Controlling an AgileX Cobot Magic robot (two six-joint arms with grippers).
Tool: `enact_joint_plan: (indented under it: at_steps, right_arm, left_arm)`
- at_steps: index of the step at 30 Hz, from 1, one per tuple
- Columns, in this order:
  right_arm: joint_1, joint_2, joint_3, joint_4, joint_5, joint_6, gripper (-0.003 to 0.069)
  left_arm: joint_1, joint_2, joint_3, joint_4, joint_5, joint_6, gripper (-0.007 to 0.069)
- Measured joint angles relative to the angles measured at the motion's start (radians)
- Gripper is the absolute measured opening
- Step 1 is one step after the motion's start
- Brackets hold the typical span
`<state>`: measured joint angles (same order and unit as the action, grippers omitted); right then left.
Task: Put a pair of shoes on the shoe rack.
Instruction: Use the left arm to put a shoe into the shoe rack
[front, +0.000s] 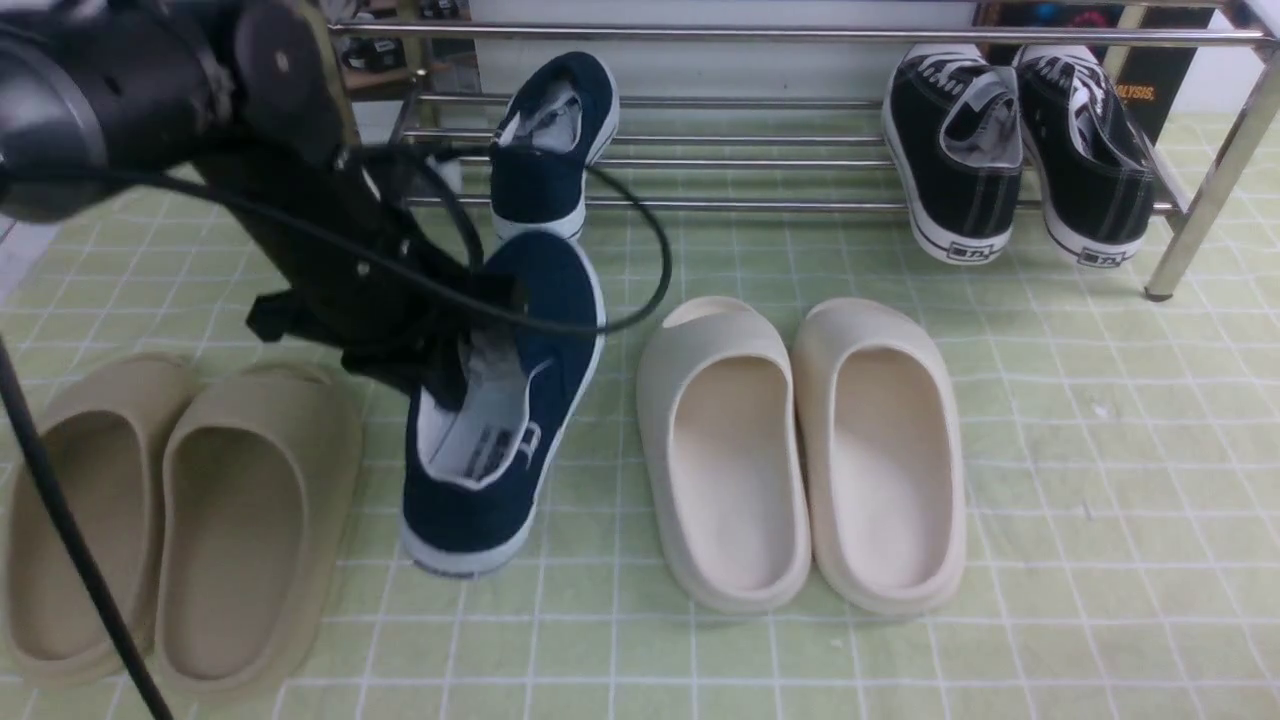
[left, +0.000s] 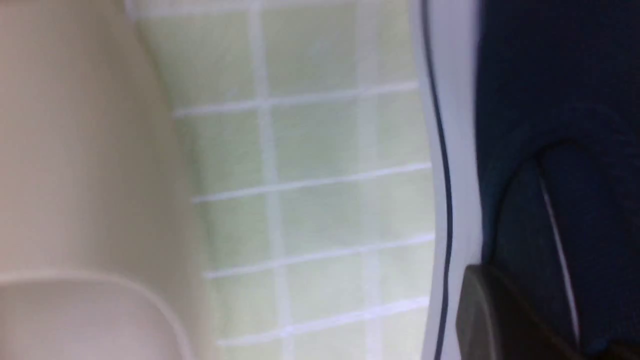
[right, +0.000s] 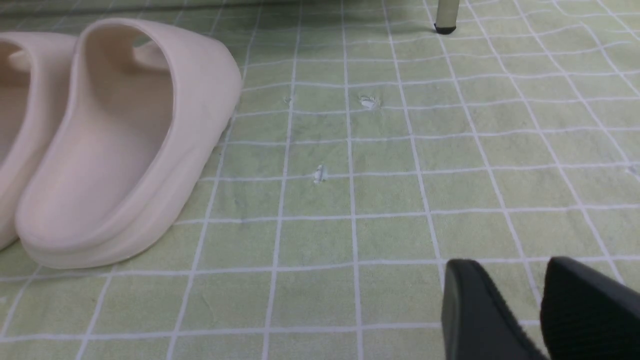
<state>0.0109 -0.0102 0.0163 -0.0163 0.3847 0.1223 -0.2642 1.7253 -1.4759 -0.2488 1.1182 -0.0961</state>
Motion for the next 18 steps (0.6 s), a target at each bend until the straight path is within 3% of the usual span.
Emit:
enact_joint_plan:
  at_steps: [10,18]
  right_arm:
    - [0.000,0.000,0.000,0.000,0.000,0.000,0.0239]
    - [0.000,0.000,0.000,0.000,0.000,0.000,0.0239]
  left_arm:
    - [0.000,0.199,-0.269,-0.135,0.125,-0.007,-0.0006]
    - [-0.001,0.449,-0.644,-0.216,0.128,-0.039,-0.0006]
